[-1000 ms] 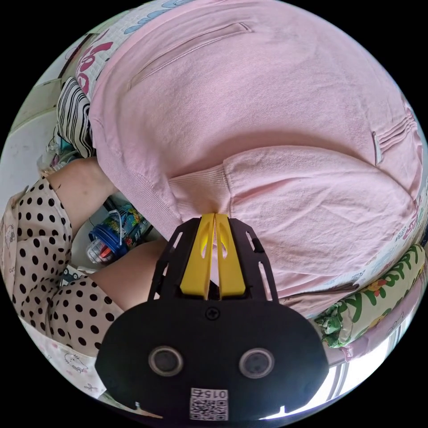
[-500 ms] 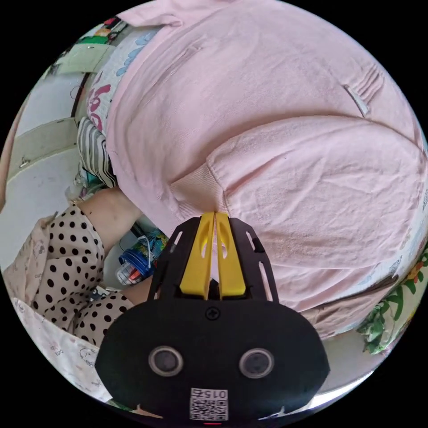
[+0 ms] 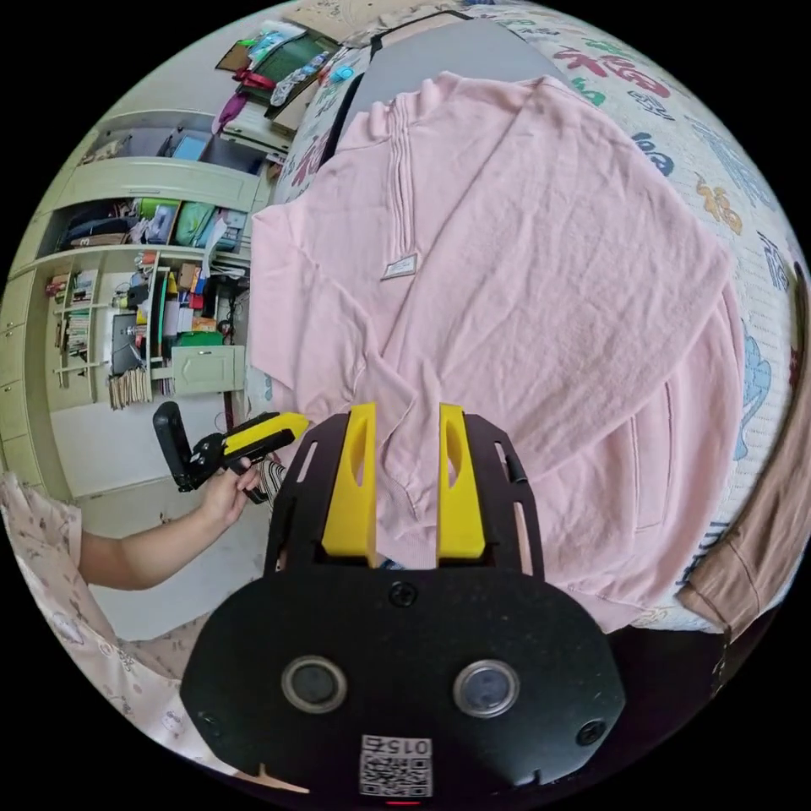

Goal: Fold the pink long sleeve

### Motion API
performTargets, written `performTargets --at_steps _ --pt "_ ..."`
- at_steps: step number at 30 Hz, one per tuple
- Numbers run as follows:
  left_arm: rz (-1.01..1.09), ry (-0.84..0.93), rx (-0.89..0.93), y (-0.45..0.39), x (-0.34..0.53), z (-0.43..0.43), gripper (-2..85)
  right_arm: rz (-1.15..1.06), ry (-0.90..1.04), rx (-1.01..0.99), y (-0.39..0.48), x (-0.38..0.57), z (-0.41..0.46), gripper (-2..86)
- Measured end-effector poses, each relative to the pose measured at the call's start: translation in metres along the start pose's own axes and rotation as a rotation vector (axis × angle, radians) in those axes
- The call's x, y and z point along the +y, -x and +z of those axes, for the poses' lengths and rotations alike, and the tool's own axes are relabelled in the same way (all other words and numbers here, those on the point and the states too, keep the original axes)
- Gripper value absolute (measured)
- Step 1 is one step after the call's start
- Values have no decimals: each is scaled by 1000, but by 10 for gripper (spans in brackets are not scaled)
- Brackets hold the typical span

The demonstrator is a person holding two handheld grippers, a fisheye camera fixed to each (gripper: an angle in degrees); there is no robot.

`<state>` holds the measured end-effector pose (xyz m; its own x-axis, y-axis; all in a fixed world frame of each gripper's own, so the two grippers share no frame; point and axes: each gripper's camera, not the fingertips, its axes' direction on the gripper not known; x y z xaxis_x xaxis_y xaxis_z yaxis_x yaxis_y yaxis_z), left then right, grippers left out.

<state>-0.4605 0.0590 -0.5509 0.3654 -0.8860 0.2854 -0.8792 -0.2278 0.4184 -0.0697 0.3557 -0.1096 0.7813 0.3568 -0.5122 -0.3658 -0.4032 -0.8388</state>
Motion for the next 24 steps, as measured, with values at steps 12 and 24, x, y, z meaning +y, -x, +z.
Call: performTargets --at_steps 12,24 --pt "-84 40 61 1 -15 -3 43 -199 73 413 101 11 58 117" --pt "-117 21 100 2 -9 -12 51 -445 185 482 174 25 61 111"
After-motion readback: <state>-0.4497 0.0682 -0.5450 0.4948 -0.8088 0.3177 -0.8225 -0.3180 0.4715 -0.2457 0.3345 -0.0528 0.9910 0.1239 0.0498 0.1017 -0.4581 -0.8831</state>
